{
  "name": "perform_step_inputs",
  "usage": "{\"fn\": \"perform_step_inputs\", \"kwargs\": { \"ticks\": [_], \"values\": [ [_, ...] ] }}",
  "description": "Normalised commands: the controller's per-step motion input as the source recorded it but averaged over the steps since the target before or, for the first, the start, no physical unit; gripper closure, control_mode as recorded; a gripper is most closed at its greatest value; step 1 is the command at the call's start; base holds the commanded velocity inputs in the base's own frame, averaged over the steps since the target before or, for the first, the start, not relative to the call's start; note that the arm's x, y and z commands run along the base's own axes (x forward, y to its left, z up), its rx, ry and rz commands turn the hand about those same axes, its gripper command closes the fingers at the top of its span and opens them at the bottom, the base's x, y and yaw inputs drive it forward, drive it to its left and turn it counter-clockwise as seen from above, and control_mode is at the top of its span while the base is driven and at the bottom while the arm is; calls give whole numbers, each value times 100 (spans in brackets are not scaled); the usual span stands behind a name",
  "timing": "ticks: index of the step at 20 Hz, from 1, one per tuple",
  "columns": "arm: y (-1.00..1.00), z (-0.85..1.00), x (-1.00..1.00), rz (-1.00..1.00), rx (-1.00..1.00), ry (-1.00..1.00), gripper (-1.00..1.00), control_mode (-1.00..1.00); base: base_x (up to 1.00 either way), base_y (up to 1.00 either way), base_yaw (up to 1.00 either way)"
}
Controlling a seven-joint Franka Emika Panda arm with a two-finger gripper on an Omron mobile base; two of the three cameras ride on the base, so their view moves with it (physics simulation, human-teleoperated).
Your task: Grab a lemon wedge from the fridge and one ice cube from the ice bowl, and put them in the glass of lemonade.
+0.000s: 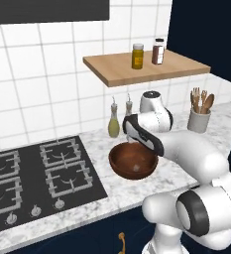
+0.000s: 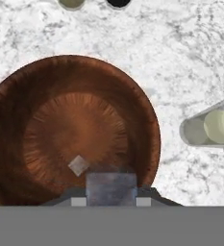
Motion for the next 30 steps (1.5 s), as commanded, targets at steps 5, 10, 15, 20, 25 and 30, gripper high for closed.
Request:
{"fn": "perform_step_inputs", "kwargs": {
  "ticks": [5,10,15,20,25,30],
  "values": [
    [-96,2,0,-8,-15,8,100,-100,0,0,0],
    [-91,0,0,-7,-13,18,100,-100,0,0,0],
    [-52,0,1,-6,-14,17,100,-100,0,0,0],
    [-16,-5,33,0,-8,6,100,-100,0,0,0],
    [0,-36,58,0,-1,-1,100,-100,0,0,0],
    [-12,-31,21,0,-1,0,100,-100,0,0,0]
  ]
}}
